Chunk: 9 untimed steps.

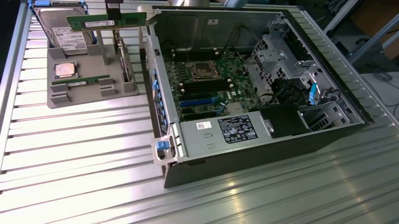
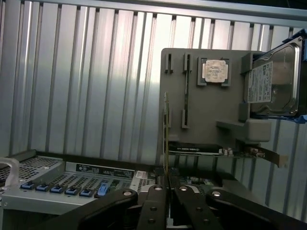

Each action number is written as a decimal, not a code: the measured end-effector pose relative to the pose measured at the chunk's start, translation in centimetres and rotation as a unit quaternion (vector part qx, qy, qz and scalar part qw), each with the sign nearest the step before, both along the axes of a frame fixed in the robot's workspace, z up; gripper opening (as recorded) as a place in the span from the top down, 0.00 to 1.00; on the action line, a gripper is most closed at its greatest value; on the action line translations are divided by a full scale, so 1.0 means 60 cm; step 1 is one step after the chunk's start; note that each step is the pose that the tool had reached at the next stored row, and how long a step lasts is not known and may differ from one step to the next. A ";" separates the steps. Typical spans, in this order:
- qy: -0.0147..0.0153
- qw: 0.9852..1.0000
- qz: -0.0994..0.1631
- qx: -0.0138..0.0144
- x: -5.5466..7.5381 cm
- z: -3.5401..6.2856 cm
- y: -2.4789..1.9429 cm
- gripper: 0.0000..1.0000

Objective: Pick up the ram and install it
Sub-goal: 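Pick up the ram and move it above insertion slot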

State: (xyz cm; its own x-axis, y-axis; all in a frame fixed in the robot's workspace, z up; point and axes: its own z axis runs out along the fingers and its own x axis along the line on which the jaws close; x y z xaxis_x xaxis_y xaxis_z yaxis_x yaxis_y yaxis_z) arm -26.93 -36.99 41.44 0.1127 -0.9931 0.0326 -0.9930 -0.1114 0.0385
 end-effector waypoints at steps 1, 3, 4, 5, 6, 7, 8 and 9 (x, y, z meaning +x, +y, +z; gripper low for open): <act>0.000 1.000 0.000 0.000 0.002 0.000 0.0000 0.88; 0.000 1.000 0.000 0.000 0.006 0.000 0.0000 0.88; 0.000 1.000 0.000 0.000 0.008 0.000 0.0000 0.88; 0.000 1.000 0.000 0.000 0.009 0.000 0.0000 0.88; 0.000 1.000 0.000 0.000 0.010 0.000 0.0000 0.88; 0.000 1.000 0.000 0.000 0.012 0.000 0.0000 0.88; 0.000 1.000 0.000 0.000 0.013 0.000 0.0000 0.88; 0.000 1.000 0.000 0.000 0.016 0.000 0.0000 0.88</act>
State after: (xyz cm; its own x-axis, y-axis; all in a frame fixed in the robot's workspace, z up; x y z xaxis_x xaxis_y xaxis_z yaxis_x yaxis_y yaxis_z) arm -26.00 -36.99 41.44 0.1127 -0.9931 0.0326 -0.9930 -0.1114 0.0385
